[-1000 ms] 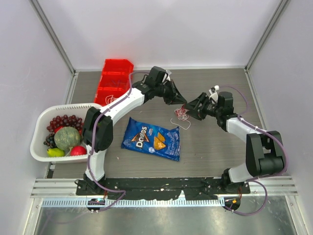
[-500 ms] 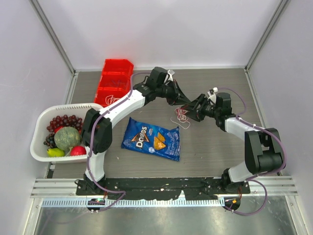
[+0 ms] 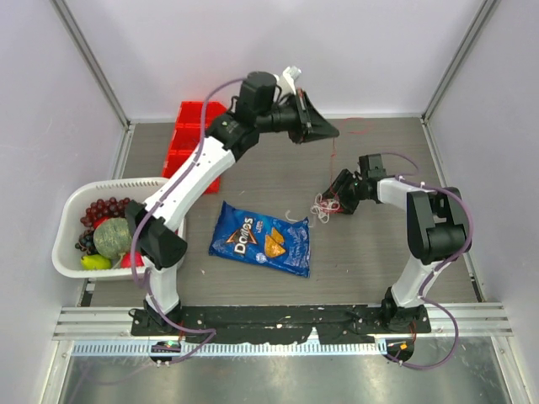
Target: Untangle the cables
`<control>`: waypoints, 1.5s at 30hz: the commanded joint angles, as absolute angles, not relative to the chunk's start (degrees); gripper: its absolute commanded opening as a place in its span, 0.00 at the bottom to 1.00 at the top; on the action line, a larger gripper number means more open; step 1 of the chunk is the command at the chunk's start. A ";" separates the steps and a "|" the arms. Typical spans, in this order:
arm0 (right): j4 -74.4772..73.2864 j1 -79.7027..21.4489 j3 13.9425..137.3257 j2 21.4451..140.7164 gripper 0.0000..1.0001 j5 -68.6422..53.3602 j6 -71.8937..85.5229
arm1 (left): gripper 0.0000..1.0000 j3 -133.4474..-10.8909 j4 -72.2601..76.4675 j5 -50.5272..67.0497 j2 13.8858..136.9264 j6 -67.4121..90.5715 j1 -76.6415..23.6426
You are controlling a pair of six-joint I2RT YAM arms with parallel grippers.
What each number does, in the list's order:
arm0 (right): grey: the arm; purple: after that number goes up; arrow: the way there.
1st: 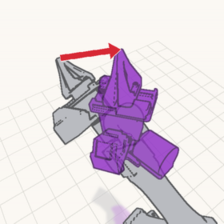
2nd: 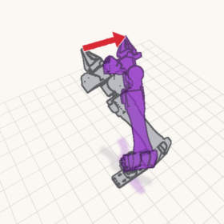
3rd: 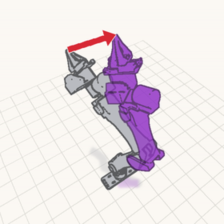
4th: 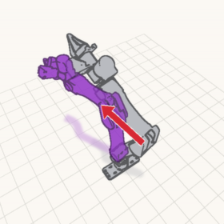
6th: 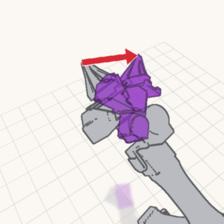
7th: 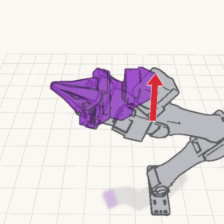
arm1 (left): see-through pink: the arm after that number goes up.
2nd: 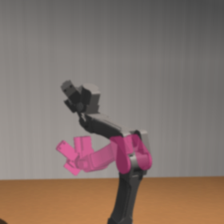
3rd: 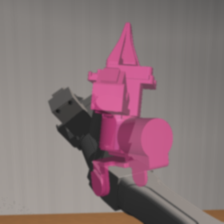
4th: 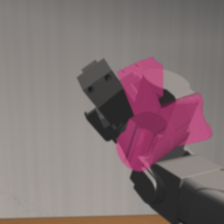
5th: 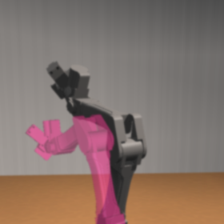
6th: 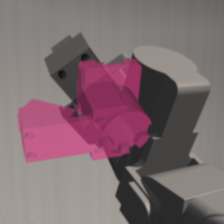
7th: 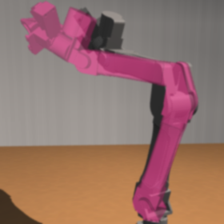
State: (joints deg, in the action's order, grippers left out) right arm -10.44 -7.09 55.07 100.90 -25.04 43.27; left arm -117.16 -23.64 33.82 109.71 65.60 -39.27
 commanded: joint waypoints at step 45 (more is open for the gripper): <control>-9.05 -22.15 64.06 71.97 0.63 -10.19 25.66 | 0.00 -128.85 -12.13 33.75 103.18 79.45 -33.40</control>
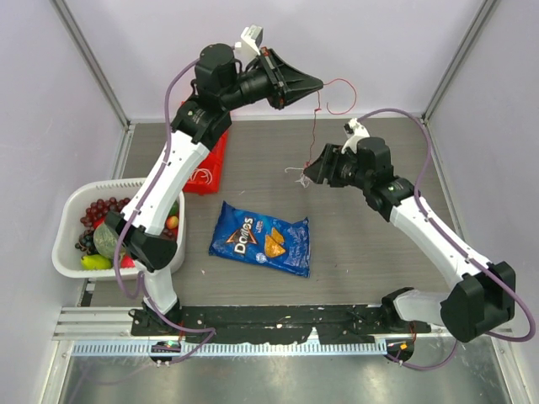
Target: Untangle the cables
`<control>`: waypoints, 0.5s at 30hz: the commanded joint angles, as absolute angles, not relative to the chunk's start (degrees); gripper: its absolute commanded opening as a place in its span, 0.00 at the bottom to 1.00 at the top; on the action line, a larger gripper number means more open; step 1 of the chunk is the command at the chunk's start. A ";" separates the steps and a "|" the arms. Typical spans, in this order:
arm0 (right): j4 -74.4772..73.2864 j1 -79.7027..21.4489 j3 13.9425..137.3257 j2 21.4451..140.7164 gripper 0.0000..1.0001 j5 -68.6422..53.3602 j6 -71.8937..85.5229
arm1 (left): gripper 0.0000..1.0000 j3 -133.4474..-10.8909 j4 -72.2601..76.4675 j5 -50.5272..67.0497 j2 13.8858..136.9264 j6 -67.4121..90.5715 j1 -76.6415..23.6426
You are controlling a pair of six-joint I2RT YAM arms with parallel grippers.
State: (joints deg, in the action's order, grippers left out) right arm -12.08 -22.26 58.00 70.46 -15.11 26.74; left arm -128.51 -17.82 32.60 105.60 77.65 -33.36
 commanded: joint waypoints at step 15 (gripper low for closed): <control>-5.80 -22.41 64.87 83.66 0.46 -4.32 32.25 | 0.00 -133.58 -5.89 34.81 105.64 86.57 -34.54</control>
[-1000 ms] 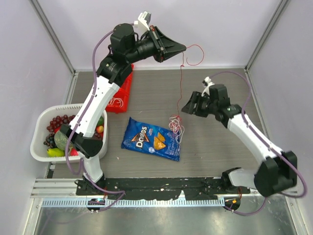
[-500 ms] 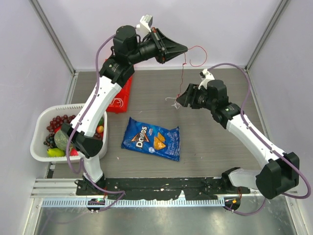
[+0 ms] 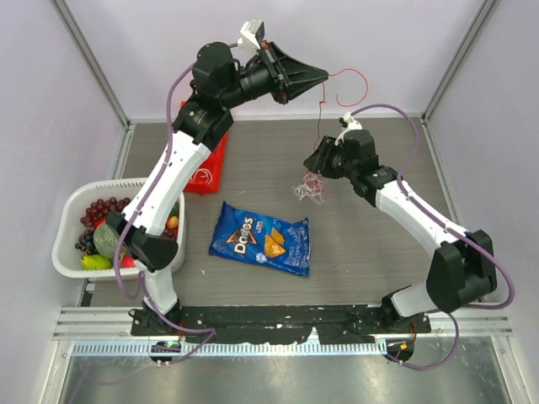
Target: Untangle the cables
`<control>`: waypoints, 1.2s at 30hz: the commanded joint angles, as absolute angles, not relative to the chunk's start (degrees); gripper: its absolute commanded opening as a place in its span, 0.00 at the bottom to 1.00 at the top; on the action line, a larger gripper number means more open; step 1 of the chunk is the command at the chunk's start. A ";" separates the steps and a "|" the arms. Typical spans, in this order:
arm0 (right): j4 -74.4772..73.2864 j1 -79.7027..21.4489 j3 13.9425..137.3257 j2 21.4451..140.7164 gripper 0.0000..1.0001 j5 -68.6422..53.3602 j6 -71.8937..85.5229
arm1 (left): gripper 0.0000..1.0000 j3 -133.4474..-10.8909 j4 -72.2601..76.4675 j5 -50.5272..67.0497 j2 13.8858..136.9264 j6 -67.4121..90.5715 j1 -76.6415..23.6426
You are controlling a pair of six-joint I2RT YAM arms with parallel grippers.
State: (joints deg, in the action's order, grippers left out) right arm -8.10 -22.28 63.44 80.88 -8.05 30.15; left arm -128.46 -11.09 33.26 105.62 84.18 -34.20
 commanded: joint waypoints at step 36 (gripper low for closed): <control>-21.36 -12.84 61.35 97.38 0.54 13.80 27.51 | 0.00 -148.17 -2.81 26.28 98.17 92.73 -27.42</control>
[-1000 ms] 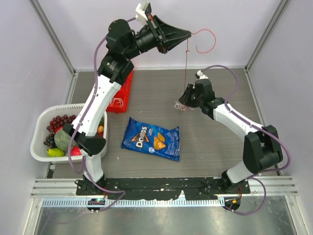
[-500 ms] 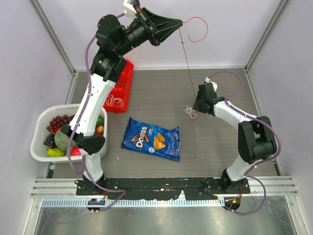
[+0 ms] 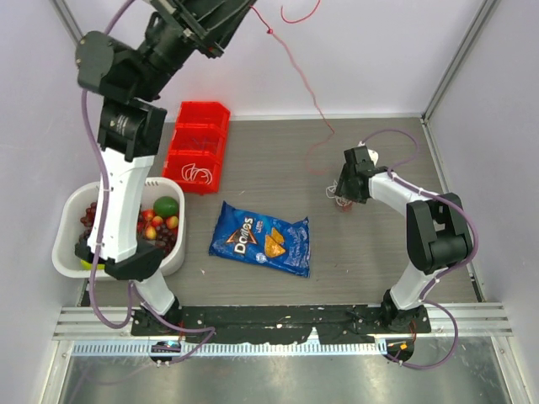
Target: Untangle the cables
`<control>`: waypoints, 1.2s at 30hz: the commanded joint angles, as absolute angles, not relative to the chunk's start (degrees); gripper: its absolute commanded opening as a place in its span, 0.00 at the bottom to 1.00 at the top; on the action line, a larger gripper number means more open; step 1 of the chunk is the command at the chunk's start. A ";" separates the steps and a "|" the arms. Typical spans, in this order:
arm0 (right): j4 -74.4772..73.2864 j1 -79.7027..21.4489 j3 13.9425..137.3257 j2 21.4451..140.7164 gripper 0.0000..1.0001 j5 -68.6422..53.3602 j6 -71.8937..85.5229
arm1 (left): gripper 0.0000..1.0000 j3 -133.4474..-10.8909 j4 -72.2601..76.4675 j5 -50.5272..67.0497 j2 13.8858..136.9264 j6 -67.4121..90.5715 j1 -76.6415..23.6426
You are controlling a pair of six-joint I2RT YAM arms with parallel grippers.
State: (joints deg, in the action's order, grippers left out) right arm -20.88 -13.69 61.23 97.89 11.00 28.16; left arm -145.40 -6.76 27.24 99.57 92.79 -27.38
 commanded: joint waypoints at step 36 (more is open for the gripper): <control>-36.12 -13.71 67.15 76.20 0.67 3.34 25.40 | 0.00 -145.09 1.30 18.90 113.19 81.66 -5.20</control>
